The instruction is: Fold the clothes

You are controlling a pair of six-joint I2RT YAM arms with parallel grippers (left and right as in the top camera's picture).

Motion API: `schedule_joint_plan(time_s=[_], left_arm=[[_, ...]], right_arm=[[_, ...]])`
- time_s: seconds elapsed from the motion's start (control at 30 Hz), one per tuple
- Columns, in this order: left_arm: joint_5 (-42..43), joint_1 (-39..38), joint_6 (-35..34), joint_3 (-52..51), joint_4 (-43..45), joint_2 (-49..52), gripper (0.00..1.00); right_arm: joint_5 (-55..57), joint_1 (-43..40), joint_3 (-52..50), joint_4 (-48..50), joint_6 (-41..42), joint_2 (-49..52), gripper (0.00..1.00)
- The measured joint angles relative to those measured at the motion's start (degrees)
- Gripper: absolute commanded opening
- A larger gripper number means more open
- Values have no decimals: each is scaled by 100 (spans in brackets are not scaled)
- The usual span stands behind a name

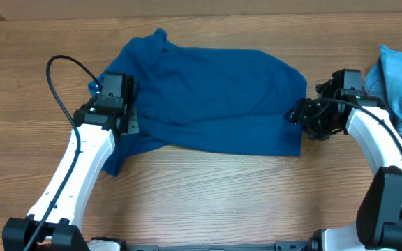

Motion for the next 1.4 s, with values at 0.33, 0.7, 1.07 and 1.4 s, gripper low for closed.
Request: schedule_joint_plan(time_s=[0.33,0.7,1.07,1.4], left_arm=[[177,0,4,17,-175,0,27],[750,0,17,1222,-1231,0,34],[957,0,15,1458,-1252,0,41],[955,0,57,1458,-1381,0,62]], right_arm=[[-389,0,-175,-271,11,0,23],[-420,4,-879,734,-9,0,21],[369,9,-1473,1576,334,0,18],[1858,90,-1488,1639,949,-92,10]])
